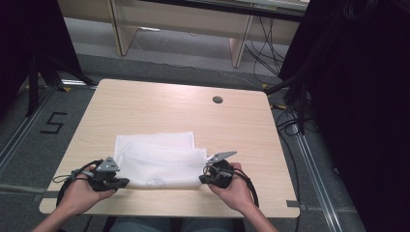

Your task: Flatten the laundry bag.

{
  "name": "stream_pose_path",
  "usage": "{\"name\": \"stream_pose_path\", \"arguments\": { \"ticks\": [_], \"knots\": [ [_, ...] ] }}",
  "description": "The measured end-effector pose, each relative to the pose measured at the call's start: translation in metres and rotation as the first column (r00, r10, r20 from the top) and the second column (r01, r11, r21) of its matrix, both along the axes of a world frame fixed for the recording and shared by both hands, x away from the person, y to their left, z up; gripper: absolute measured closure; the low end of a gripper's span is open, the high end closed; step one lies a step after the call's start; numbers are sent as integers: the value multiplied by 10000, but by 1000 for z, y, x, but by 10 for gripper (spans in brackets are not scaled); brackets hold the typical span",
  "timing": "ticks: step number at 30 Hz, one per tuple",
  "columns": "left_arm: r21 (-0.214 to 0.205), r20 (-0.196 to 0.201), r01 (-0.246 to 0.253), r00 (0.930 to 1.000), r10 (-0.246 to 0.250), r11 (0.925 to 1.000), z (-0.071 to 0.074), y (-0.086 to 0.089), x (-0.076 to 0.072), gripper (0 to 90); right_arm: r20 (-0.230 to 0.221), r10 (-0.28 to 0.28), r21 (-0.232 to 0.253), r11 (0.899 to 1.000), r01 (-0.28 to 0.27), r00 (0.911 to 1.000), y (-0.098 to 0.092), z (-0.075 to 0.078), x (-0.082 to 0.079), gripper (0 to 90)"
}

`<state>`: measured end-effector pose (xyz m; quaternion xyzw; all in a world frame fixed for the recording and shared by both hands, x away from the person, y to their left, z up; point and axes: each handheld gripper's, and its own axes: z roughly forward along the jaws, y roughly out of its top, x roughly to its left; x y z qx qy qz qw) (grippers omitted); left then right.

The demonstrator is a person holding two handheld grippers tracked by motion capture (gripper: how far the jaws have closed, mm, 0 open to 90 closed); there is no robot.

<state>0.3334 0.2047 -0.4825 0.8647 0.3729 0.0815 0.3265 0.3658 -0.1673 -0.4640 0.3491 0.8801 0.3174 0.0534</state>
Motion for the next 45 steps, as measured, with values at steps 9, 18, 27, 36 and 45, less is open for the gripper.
{"name": "stream_pose_path", "arguments": {
  "ticks": [9, 18, 27, 36, 45],
  "knots": [
    [236, -471, -170, 9987, 181, 9996, -11, 0, 20, 894, -697, -364, -179, 9992, 353, 9969, 10, -10, 16, 900],
    [260, -435, -418, 9981, 429, 9988, -17, -5, 49, 894, -821, -735, -428, 9966, 702, 9939, 10, -15, 34, 900],
    [418, -172, -247, 9995, 255, 9988, -17, -19, 65, 894, -620, -1346, -587, 9896, 1310, 9890, -2, -18, 47, 900],
    [249, -120, -169, 9998, 172, 9995, -18, -29, 77, 893, -629, -1770, -646, 9828, 1730, 9822, -10, -18, 57, 900],
    [172, -88, -206, 9997, 208, 9996, -19, -29, 77, 893, -575, -1725, -782, 9827, 1678, 9833, -9, -19, 59, 900]
  ]
}}
